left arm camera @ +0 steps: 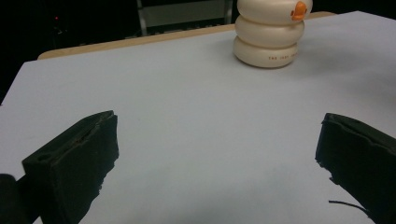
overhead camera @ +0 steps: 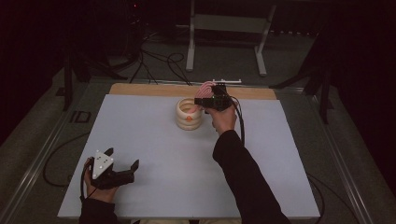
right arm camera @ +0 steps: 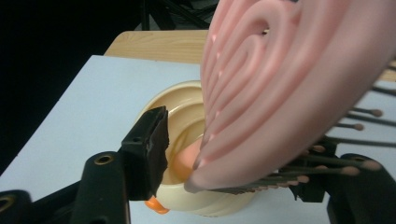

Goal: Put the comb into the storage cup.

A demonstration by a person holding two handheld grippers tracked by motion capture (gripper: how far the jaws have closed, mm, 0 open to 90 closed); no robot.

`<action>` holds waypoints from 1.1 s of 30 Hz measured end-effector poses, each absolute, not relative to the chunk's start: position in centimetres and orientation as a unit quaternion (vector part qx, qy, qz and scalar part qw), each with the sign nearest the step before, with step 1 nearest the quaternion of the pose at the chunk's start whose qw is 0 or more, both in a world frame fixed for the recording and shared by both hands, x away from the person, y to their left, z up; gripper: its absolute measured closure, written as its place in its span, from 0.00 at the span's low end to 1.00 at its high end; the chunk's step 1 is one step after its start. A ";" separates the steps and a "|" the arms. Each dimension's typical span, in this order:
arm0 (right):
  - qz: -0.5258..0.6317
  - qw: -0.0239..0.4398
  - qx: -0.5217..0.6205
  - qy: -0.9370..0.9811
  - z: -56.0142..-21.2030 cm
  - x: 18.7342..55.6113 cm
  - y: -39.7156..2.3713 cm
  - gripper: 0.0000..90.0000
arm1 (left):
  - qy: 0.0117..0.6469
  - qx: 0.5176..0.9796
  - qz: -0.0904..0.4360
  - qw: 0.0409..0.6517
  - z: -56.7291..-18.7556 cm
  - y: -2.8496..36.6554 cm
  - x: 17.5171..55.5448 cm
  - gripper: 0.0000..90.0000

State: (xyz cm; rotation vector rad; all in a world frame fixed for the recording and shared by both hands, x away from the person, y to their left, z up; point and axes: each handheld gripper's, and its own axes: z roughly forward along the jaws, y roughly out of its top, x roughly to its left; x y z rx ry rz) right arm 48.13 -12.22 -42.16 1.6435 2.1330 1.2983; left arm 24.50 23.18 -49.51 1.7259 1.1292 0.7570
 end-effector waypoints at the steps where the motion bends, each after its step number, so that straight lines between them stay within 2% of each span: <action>1: 0.432 0.077 0.548 0.712 -42.2 48.1 -12.2 0.41 | 0.458 0.700 0.307 0.455 -49.5 23.2 24.5 0.00; 5: 0.431 0.078 0.548 0.713 -42.2 48.2 -12.3 0.37 | 0.459 0.698 0.307 0.456 -49.5 23.2 24.5 0.00; 6: 0.426 0.082 0.538 0.723 -42.2 48.1 -12.2 0.31 | 0.459 0.698 0.307 0.456 -49.5 23.2 24.5 0.00; 10: 0.423 0.085 0.534 0.727 -42.2 48.1 -12.1 0.29 | 0.459 0.698 0.307 0.456 -49.5 23.2 24.5 0.00; 11: 0.419 0.090 0.528 0.733 -42.2 48.0 -12.0 0.23 | 0.458 0.699 0.307 0.455 -49.5 23.2 24.5 0.00; 15: 0.403 0.112 0.516 0.748 -42.2 47.8 -11.8 0.16 | 0.459 0.698 0.307 0.457 -49.5 23.2 24.5 0.00; 19: 0.392 0.122 0.508 0.757 -42.2 47.8 -11.7 0.12 | 0.458 0.699 0.307 0.456 -49.5 23.1 24.5 0.00; 33: 0.376 0.152 0.499 0.766 -42.3 47.3 -13.0 0.10 | 0.458 0.700 0.306 0.455 -49.5 23.1 24.5 0.00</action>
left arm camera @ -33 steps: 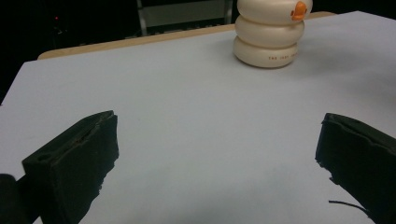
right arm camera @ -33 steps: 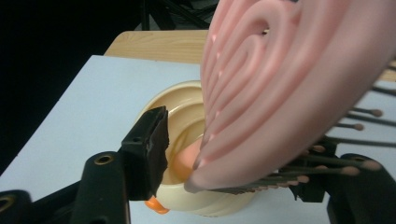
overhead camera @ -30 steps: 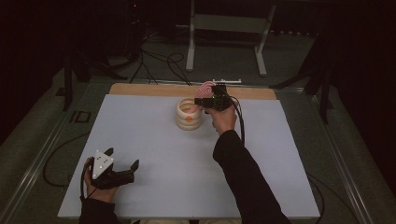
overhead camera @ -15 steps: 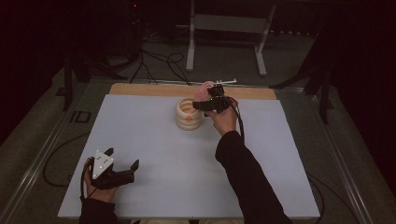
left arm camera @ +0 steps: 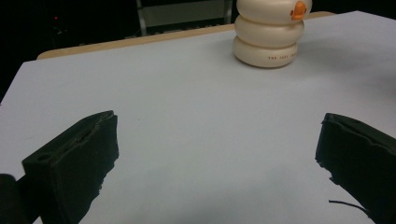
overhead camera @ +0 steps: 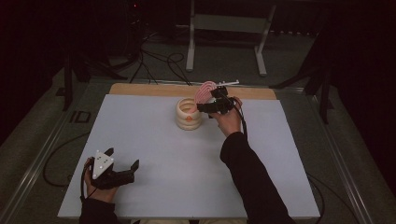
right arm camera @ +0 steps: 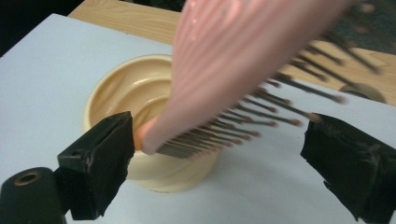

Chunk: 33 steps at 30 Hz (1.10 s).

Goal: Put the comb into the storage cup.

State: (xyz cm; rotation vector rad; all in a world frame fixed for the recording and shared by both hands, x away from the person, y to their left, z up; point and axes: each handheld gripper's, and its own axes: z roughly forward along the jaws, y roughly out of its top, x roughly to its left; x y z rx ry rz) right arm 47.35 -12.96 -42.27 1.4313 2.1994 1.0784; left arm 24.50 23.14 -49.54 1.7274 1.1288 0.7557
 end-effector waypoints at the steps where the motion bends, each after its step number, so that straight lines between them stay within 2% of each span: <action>1: 0.375 0.155 0.500 0.765 -42.2 47.3 -13.1 0.10 | 0.458 0.700 0.306 0.455 -49.5 23.1 24.5 0.00; 13: 0.400 0.167 0.492 0.755 -41.8 45.9 -14.4 0.09 | 0.458 0.699 0.307 0.455 -49.5 23.1 24.5 0.00; 33: 0.428 0.160 0.485 0.746 -42.2 43.4 -17.9 0.09 | 0.458 0.701 0.306 0.453 -49.6 22.9 24.5 0.00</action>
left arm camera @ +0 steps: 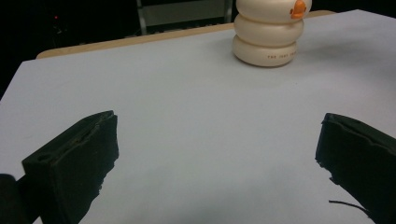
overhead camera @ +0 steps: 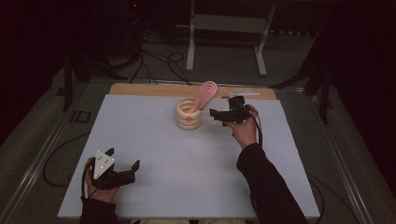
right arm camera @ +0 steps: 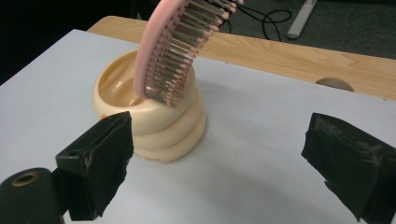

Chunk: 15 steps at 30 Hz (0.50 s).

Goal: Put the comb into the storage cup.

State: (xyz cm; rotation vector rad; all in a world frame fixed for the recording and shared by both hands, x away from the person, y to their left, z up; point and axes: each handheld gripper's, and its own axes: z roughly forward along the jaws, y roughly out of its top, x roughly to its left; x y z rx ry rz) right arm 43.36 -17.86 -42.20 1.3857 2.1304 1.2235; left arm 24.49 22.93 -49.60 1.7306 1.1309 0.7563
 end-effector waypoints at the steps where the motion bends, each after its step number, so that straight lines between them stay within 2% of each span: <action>1: 0.431 0.159 0.484 0.744 -42.2 43.2 -18.0 0.09 | 0.458 0.701 0.306 0.453 -49.6 22.9 24.5 0.00; 6: 0.443 0.156 0.485 0.737 -42.2 42.5 -18.4 0.09 | 0.457 0.702 0.306 0.452 -49.6 22.8 24.5 0.00; 15: 0.437 0.196 0.455 0.751 -42.2 40.5 -18.4 0.09 | 0.457 0.701 0.306 0.453 -49.7 22.8 24.5 0.00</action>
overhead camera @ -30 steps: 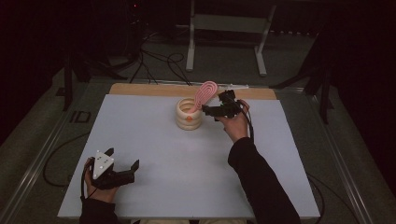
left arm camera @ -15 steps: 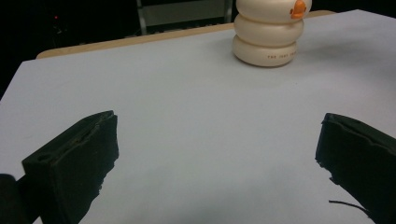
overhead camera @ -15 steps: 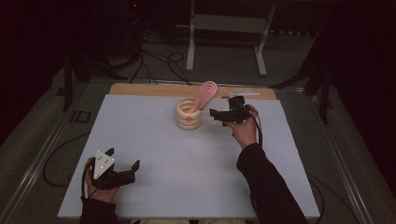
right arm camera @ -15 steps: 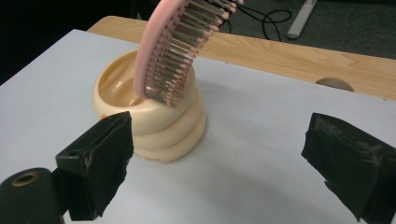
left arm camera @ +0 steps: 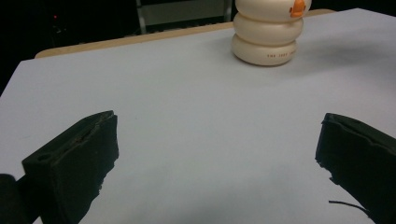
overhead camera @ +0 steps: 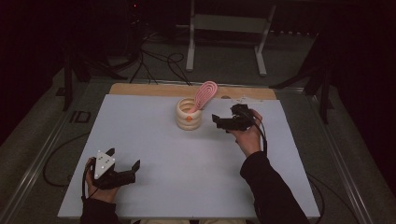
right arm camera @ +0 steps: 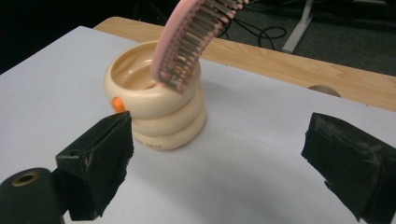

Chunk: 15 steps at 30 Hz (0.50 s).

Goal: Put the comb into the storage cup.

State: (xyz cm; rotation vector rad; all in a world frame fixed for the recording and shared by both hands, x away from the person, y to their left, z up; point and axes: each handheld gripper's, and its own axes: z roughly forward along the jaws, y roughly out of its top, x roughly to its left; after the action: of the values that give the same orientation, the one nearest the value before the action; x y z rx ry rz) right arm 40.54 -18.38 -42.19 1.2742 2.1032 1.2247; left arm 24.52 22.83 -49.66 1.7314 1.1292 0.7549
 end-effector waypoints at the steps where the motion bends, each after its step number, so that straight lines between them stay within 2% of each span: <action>1: 0.439 0.199 0.453 0.750 -42.3 40.3 -18.5 0.09 | 0.457 0.701 0.306 0.453 -49.7 22.8 24.5 0.00; 15: 0.447 0.219 0.444 0.745 -43.7 36.0 -21.2 0.09 | 0.457 0.703 0.305 0.451 -49.7 22.7 24.5 0.00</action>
State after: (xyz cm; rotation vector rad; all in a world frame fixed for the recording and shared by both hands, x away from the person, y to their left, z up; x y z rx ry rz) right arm 35.96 -21.24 -43.67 1.2292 2.0611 1.2373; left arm 24.48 22.69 -49.69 1.7372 1.1293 0.7543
